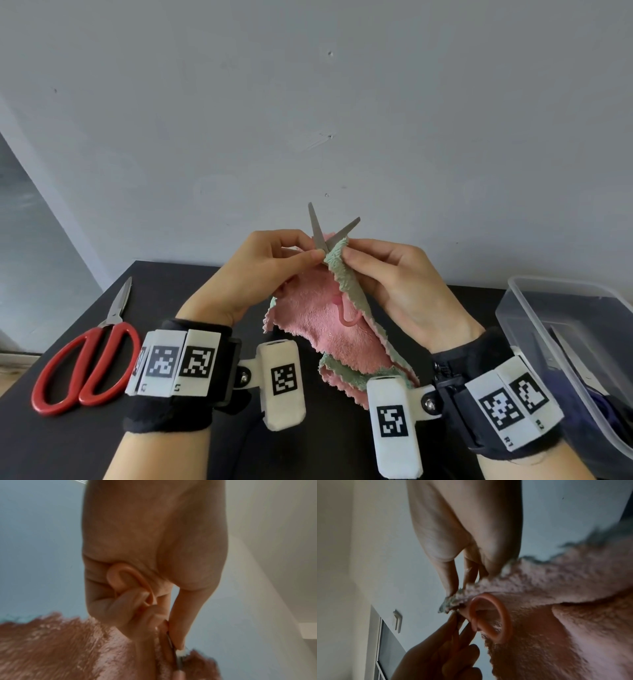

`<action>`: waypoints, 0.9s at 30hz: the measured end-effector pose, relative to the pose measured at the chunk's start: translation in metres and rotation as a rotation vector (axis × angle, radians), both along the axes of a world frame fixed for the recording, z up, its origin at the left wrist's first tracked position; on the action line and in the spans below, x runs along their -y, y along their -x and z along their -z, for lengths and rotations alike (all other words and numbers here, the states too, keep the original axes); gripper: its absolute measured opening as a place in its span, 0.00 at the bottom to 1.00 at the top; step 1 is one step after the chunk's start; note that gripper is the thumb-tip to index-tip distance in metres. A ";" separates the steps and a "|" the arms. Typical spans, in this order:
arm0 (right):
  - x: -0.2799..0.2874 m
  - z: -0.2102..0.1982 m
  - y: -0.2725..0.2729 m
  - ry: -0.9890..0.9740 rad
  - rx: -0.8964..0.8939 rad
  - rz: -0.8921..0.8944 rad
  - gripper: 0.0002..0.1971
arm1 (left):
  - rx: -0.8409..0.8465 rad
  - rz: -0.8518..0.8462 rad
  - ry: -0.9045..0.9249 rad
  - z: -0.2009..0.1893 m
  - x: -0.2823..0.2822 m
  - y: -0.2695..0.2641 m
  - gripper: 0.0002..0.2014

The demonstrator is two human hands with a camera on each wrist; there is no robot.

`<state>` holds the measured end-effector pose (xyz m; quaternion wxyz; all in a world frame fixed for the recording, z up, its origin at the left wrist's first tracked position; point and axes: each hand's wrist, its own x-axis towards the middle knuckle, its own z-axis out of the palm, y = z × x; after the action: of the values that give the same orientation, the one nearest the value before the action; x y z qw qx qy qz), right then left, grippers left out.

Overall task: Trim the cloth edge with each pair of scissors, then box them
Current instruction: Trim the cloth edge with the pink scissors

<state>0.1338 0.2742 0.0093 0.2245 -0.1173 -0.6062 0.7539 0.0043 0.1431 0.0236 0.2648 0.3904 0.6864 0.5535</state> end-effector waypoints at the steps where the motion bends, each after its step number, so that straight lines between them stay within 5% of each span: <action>1: 0.000 0.001 0.000 -0.012 -0.003 -0.002 0.14 | 0.001 0.002 0.001 0.000 0.000 0.000 0.12; 11: 0.002 0.005 0.000 -0.232 0.070 0.133 0.06 | -0.119 0.030 0.039 0.001 -0.003 -0.006 0.07; 27: 0.003 0.004 0.001 -0.223 0.048 0.215 0.05 | -0.136 0.011 0.104 -0.002 0.007 0.000 0.08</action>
<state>0.1326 0.2716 0.0057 0.3008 -0.1740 -0.6753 0.6505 0.0044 0.1363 0.0254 0.2403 0.4165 0.7285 0.4879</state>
